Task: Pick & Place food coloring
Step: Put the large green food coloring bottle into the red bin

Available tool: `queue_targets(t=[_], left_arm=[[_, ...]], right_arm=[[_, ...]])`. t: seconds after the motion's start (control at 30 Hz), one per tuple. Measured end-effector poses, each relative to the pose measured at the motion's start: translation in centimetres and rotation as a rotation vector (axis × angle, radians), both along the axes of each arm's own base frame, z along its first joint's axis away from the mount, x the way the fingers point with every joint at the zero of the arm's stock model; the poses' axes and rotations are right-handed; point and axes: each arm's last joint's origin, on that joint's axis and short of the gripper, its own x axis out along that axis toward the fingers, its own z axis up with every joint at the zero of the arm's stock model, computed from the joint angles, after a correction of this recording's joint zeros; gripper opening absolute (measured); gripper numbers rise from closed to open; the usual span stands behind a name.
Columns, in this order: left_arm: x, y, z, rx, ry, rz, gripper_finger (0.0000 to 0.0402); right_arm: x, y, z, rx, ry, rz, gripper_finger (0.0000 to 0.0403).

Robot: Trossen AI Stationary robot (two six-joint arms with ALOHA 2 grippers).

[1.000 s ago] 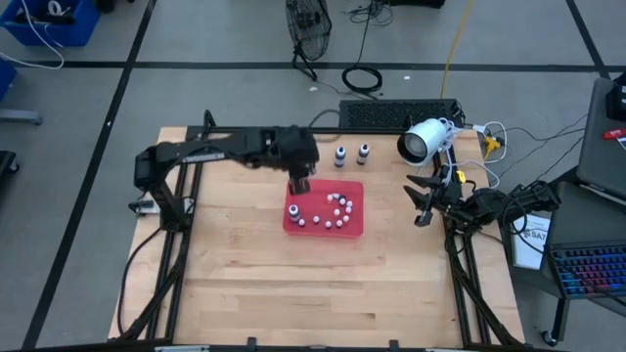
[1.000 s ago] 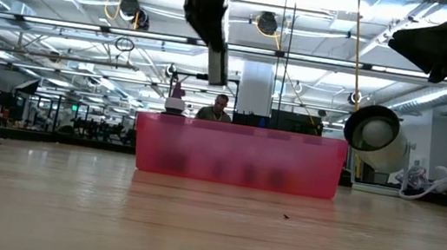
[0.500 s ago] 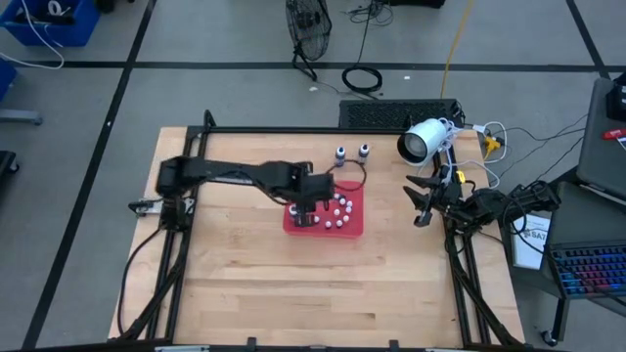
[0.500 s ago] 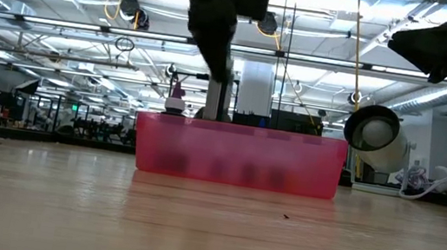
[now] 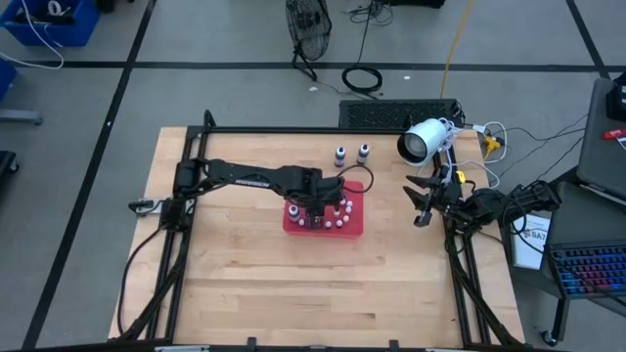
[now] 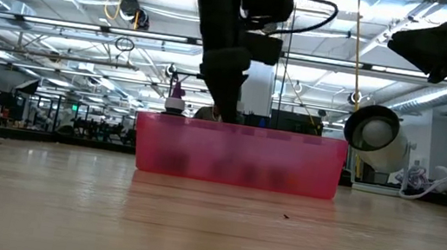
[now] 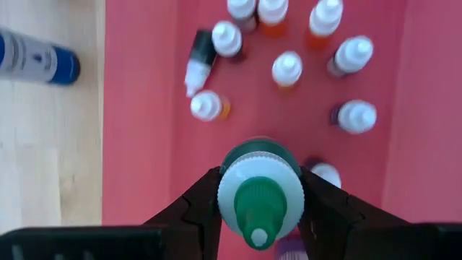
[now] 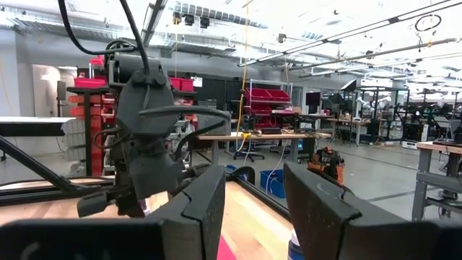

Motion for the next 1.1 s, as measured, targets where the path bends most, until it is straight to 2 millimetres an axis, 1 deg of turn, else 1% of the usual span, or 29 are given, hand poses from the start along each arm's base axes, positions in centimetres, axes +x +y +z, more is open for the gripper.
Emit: queue_targets(t=[0.43, 0.57, 0.63, 0.73, 0.83, 0.93, 1.03, 1.1], left_arm=[[0.71, -0.19, -0.14, -0.079, -0.060, -0.055, 0.0142], [0.70, -0.21, -0.14, -0.088, -0.060, -0.049, 0.0143], [0.71, -0.20, -0.14, -0.090, -0.062, -0.041, 0.0166], [0.71, -0.18, -0.14, -0.088, -0.064, -0.022, 0.0218], [0.69, -0.03, -0.12, -0.039, -0.064, 0.015, 0.0253], [0.68, 0.12, -0.11, 0.002, -0.063, 0.041, 0.0265], [0.66, 0.17, -0.08, 0.020, -0.062, 0.040, 0.0262], [0.46, 0.16, 0.39, 0.021, -0.066, 0.039, 0.0255]], right_arm=[[0.00, 0.00, 0.01, 0.000, -0.001, 0.000, 0.0132], [0.00, 0.00, 0.01, 0.000, -0.002, 0.000, 0.0132], [0.00, 0.00, 0.01, 0.000, -0.001, 0.000, 0.0132], [0.00, 0.00, 0.01, 0.000, -0.001, 0.000, 0.0132], [0.00, 0.00, 0.01, 0.000, -0.001, 0.000, 0.0132], [0.00, 0.00, 0.00, 0.000, -0.001, 0.000, 0.0132], [0.00, 0.00, 0.01, 0.000, -0.001, 0.000, 0.0132], [0.00, 0.00, 0.01, 0.000, -0.001, 0.000, 0.0132]])
